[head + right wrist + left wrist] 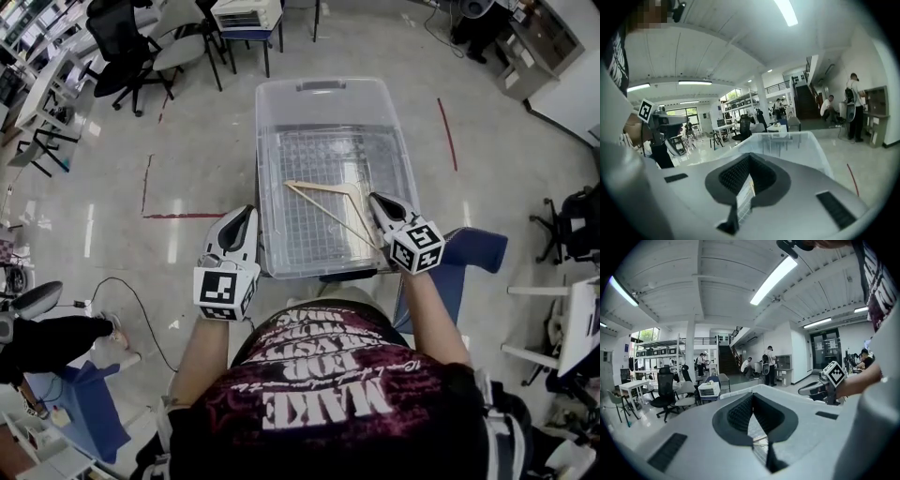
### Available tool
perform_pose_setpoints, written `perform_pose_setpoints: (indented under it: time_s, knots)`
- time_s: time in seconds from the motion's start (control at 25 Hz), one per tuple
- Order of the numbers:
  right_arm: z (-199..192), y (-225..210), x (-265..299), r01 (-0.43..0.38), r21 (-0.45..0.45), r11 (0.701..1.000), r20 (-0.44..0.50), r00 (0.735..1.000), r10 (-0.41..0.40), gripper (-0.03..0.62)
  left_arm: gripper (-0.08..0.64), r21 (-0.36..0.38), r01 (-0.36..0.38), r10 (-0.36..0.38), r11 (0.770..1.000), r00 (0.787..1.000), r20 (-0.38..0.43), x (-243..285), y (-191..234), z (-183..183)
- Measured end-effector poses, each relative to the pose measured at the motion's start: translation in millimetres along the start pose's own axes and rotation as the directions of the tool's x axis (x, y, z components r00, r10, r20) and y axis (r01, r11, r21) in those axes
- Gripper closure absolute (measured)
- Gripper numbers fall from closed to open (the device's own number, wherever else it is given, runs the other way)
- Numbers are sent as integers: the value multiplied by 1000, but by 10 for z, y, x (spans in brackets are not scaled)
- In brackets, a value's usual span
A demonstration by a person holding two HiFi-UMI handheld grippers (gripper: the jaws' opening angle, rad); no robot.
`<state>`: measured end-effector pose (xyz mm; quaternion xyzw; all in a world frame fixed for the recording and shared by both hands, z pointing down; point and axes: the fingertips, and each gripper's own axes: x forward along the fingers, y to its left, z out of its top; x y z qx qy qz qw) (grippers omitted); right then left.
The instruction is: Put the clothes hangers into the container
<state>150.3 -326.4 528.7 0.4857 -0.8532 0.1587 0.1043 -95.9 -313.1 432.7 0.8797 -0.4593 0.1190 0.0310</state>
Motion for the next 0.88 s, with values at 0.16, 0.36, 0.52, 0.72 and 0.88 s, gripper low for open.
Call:
perform_pose_setpoints:
  time_s: [0.16,0.36,0.52,0.72,0.88]
  knots:
    - [387,214,-243,28,-83,996,67,997,-22,589,554,21,-10,10,1000,1000,30,-136,64,150]
    - [882,591,-525,58,-196,979,133,991,-32,589,554,68,-19,14,997,997,75,-390,118,395]
    - [1119,790,-678,84,-230,970,165,985,-46,589,554,100,-14,5,995,996,92,-518,134,423]
    - [1156,881,-721,82,-256,963,151,988,-44,589,554,81,-3,-4,997,996,88,-561,108,351]
    - [1042,852,-692,71,-249,966,114,992,-43,589,554,65,7,-12,998,997,76,-542,87,287]
